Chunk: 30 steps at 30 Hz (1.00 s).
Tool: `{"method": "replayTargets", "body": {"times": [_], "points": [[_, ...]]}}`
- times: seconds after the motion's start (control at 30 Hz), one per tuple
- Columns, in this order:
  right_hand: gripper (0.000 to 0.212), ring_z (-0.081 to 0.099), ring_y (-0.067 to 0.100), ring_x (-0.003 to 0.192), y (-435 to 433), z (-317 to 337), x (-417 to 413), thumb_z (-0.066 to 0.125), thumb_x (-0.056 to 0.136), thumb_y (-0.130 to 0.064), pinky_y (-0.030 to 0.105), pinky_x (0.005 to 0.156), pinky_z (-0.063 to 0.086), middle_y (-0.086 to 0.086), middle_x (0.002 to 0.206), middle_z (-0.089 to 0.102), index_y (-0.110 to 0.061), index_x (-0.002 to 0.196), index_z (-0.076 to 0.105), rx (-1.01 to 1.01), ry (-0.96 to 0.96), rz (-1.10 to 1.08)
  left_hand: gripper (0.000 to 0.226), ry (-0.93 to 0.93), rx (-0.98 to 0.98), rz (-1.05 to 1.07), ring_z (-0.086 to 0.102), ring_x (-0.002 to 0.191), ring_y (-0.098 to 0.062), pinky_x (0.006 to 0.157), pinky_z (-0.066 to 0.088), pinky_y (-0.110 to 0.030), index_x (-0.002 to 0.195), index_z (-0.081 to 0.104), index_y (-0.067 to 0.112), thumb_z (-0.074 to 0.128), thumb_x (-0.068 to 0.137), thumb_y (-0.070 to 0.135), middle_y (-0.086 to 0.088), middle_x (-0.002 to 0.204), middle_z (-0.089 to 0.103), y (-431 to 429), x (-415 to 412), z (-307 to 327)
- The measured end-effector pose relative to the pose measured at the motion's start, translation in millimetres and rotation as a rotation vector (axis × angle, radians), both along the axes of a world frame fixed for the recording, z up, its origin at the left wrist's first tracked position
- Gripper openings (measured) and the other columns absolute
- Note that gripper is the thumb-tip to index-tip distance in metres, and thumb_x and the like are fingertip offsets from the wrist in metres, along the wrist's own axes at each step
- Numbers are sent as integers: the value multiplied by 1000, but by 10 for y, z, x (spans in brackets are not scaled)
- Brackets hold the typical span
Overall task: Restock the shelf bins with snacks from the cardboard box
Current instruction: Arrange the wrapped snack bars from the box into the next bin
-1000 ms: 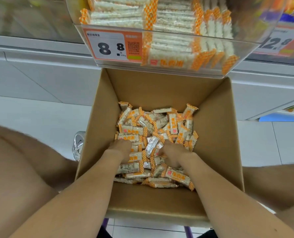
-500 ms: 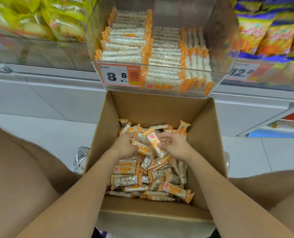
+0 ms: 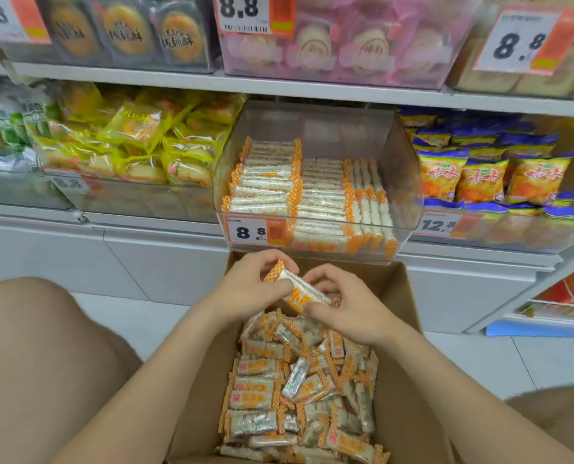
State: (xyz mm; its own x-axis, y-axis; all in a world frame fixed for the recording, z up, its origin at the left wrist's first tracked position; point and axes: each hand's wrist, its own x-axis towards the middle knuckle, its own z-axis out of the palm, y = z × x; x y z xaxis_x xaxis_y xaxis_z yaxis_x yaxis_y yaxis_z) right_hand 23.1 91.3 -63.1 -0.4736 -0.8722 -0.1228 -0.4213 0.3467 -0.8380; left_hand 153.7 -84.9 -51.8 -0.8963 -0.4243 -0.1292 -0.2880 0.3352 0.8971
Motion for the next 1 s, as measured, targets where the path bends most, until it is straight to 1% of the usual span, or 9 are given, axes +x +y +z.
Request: {"method": "replayTargets", "body": {"times": [0.1, 0.2, 0.27, 0.4, 0.47, 0.57, 0.7, 0.9, 1.0], "points": [[29, 71, 9, 88, -52, 450, -64, 75, 90, -25, 36, 77, 58, -11, 97, 73, -32, 115, 61, -117, 77, -21, 29, 178, -170, 8, 66, 86, -13, 75, 54, -30, 113, 66, 35, 72, 85, 33, 9, 100, 70, -97, -31, 378], [35, 60, -4, 108, -74, 799, -222, 71, 94, -34, 18, 88, 47, -22, 117, 66, -37, 124, 55, -171, 327, -55, 21, 331, -473, 141, 62, 88, -9, 74, 50, -22, 116, 62, 28, 67, 96, 25, 10, 98, 65, -277, -43, 660], [41, 57, 4, 111, -111, 933, -396, 68, 98, -35, 24, 92, 46, -15, 122, 64, -34, 135, 49, -146, 536, -70, 21, 305, -716, 180, 61, 92, -12, 79, 51, -32, 116, 61, 23, 61, 95, 18, 8, 100, 64, -428, -59, 728], [45, 56, 23, 114, -296, 1013, -682, 64, 101, -33, 44, 96, 49, -2, 124, 61, -36, 142, 45, 27, 772, -13, 31, -4, -978, 84, 62, 107, -24, 93, 46, -46, 124, 59, 23, 58, 93, 24, 5, 110, 65, -514, -117, 640], [46, 56, 22, 113, -407, 1014, -730, 63, 103, -32, 41, 99, 48, -1, 126, 56, -35, 145, 47, 94, 761, 55, 46, -42, -995, 88, 63, 103, -26, 87, 42, -44, 139, 47, 24, 57, 94, 22, 7, 104, 64, -476, -159, 576], [47, 58, 18, 106, -565, 1004, -742, 63, 103, -35, 32, 98, 46, -4, 126, 47, -36, 148, 49, 109, 702, 98, 72, -128, -1013, 114, 59, 81, -28, 80, 36, -41, 157, 17, 23, 55, 96, 18, 12, 74, 50, -461, -241, 529], [47, 58, 21, 112, -769, 990, -706, 66, 102, -33, 32, 97, 44, -6, 118, 45, -37, 148, 54, 118, 752, 90, 84, -204, -1024, 89, 56, 76, -27, 86, 37, -43, 162, -1, 23, 53, 98, 14, 9, 73, 52, -492, -278, 478], [48, 56, 25, 130, -886, 1036, -653, 60, 106, -29, 36, 107, 43, 4, 137, 60, -29, 153, 52, 207, 836, 215, 82, -83, -970, 67, 52, 75, -28, 85, 42, -45, 161, 11, 24, 56, 95, 6, 10, 74, 51, -573, -255, 462], [47, 58, 24, 132, -894, 1004, -632, 59, 107, -25, 40, 108, 49, 2, 142, 64, -23, 153, 51, 194, 846, 249, 66, 44, -950, 124, 56, 98, -29, 81, 46, -42, 148, 38, 21, 66, 91, 5, 2, 108, 52, -642, -185, 488]]}}
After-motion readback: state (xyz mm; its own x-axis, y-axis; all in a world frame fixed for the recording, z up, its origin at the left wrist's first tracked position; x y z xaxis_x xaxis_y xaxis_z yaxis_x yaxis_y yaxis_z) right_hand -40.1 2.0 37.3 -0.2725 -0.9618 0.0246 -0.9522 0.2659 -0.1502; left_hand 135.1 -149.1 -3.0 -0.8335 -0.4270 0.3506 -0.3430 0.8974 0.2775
